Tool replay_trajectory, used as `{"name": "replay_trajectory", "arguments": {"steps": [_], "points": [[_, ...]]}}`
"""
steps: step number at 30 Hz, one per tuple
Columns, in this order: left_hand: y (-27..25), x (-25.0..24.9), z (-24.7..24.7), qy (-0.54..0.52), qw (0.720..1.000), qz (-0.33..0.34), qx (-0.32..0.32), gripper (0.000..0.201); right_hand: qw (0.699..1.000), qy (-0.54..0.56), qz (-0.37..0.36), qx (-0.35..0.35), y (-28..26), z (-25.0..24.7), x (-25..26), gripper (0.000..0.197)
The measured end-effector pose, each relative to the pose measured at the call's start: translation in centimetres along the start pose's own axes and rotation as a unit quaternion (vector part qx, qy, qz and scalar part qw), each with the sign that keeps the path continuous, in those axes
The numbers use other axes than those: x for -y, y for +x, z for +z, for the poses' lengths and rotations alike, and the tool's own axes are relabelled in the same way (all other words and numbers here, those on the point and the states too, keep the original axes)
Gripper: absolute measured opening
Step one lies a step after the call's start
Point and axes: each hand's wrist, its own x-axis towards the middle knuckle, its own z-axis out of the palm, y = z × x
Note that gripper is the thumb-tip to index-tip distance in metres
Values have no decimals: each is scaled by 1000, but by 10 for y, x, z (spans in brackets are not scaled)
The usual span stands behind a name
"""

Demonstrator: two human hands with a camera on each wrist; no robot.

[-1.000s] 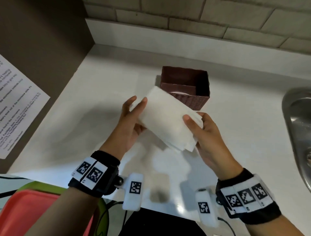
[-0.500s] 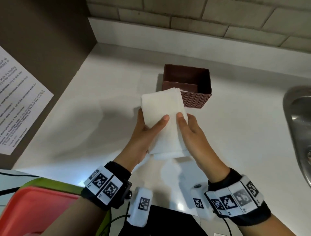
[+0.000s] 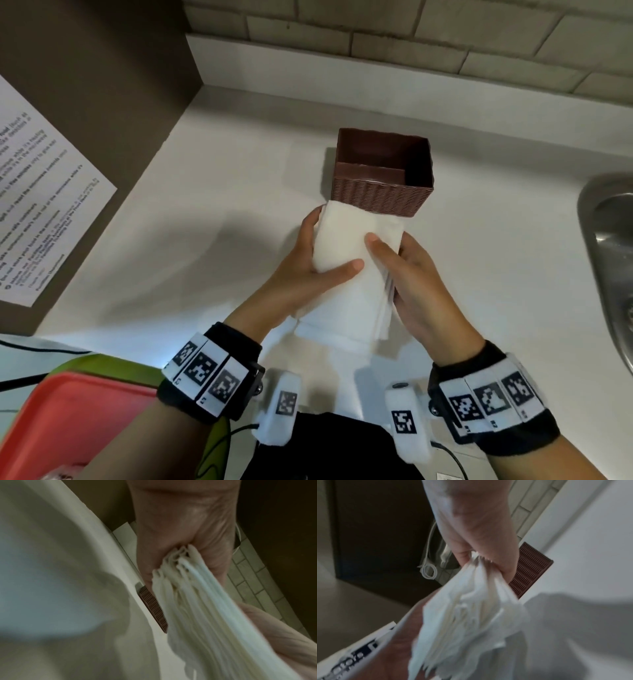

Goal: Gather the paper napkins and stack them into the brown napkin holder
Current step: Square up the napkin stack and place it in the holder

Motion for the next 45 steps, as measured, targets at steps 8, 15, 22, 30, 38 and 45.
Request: {"name": "replay_trajectory", "arguments": {"steps": [8,15,22,30,38,45], "points": [[-12,20,-7,-232,971,-60,12,71,985,165,18,-47,1,-17,-9,62],[-15,25,-23,-146,989,-38,-3,69,996,7,83,30,-6,-42,3,71],[-12,20,-9,-206,974,-89,-27,49,994,-110,17,22,-9,-34,-1,38],[-21,25,1,-64,984,57,-155,27,998,-57,-5,-16,-8,-44,-10,51],[-22,23,10,-23,982,52,-179,14,996,-79,-46,-9,-12,-42,-21,54],[-18,26,8,52,981,59,-178,16,997,-76,-25,-22,-12,-37,-23,59]]}}
